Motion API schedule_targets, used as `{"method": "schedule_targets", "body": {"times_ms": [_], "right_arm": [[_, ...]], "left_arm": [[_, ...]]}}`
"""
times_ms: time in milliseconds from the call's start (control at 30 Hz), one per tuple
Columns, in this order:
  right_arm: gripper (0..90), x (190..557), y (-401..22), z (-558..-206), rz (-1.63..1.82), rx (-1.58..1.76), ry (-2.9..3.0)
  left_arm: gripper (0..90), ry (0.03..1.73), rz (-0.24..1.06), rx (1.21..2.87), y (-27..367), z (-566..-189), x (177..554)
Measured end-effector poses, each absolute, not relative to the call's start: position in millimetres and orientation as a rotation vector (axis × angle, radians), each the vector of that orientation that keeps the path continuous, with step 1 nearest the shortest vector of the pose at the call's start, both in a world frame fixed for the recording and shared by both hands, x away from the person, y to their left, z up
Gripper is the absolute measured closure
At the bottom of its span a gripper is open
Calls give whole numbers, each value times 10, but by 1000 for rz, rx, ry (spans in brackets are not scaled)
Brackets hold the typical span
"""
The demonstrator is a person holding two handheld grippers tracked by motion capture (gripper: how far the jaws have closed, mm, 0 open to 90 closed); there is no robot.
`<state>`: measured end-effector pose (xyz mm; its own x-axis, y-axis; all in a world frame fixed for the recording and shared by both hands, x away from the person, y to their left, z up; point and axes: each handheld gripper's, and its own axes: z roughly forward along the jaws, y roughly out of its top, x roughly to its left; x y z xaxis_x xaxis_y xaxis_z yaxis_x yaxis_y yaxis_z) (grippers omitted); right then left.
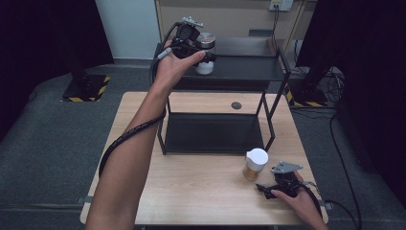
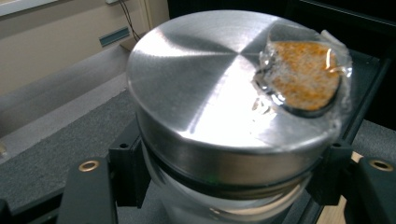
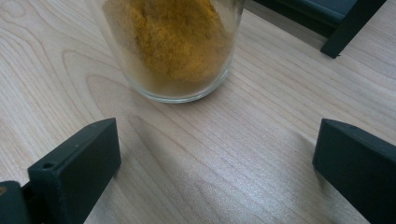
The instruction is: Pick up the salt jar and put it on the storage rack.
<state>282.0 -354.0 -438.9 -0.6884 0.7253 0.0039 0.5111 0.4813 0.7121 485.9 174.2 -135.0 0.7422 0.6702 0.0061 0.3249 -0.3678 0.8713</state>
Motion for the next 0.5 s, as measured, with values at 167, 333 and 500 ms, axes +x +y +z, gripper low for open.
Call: {"method": "schedule_targets", "body": {"times_ms": [167, 333, 500], "right_arm": [[16, 2820, -3540, -4389, 1021, 1048, 2433], [17, 2820, -3540, -4389, 1021, 1048, 2434], [17, 2820, -3540, -4391, 1021, 1046, 2433]], "left_arm": [[219, 753, 479, 1965, 1737, -1384, 4803], [155, 737, 513, 1959, 1799, -1371, 4674], [148, 736, 560, 1954, 1890, -1338, 4444]]}}
